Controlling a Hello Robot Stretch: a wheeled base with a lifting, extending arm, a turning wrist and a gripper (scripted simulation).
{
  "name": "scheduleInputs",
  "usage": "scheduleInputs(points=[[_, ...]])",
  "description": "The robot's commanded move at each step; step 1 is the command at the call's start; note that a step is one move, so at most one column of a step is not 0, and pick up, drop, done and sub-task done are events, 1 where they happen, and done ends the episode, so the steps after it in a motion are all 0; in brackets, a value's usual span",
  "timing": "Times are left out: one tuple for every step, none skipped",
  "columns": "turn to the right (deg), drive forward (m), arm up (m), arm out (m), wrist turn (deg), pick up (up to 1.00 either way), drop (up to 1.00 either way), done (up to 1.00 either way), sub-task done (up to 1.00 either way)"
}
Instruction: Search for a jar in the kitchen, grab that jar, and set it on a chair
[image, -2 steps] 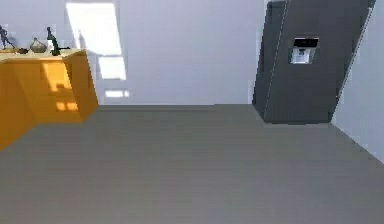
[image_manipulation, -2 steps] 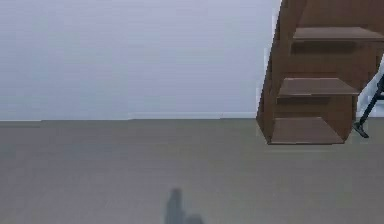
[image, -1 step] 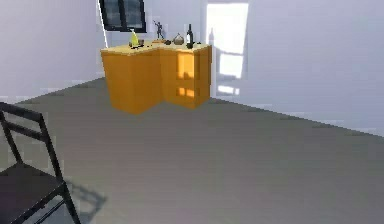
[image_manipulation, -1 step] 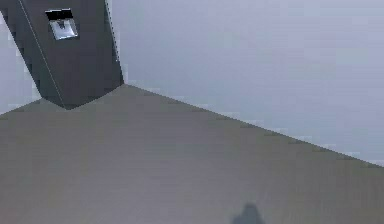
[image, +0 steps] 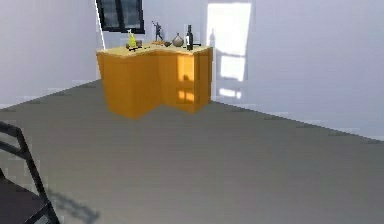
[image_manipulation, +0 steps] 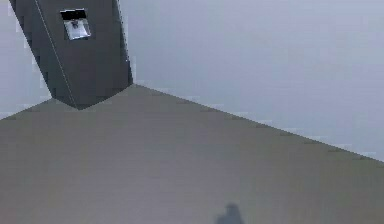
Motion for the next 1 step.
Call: scheduleInputs(points=[[-3.0,0.0,0.0,0.0,0.0,0.0,0.0,0.0,0.0]])
